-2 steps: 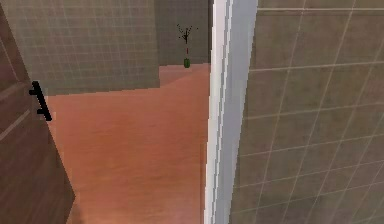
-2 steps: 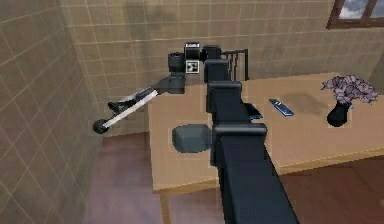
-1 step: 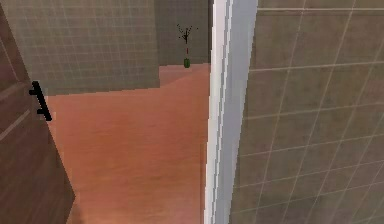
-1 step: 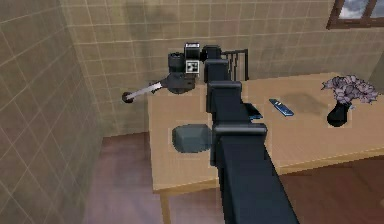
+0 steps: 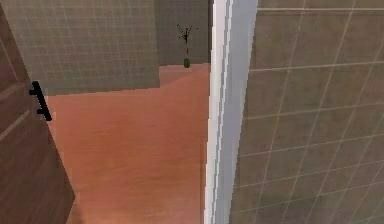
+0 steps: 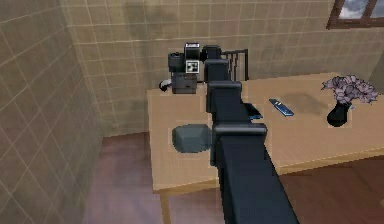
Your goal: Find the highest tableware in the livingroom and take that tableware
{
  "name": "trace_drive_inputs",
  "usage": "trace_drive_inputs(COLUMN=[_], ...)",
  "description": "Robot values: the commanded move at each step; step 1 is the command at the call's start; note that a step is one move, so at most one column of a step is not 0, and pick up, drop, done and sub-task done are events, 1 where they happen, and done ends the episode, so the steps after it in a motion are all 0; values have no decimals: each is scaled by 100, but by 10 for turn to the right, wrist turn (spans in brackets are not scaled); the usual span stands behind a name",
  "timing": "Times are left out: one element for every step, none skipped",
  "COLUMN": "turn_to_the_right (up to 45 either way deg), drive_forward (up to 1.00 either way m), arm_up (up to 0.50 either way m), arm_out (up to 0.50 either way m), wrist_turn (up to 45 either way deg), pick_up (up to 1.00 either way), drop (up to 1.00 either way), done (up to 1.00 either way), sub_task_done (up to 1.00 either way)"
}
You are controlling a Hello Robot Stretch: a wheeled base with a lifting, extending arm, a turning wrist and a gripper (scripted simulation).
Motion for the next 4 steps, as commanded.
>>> trace_drive_inputs(turn_to_the_right=[0, 0, 0, 0], drive_forward=[0, 0, 0, 0], arm_up=[-30, 0, 10, 0], arm_out=[0, 0, 0, 0], wrist_turn=[0, 0, 0, 0], pick_up=[0, 100, 0, 0], drop=[0, 0, 0, 0], done=[0, 0, 0, 100], sub_task_done=[0, 0, 0, 0])
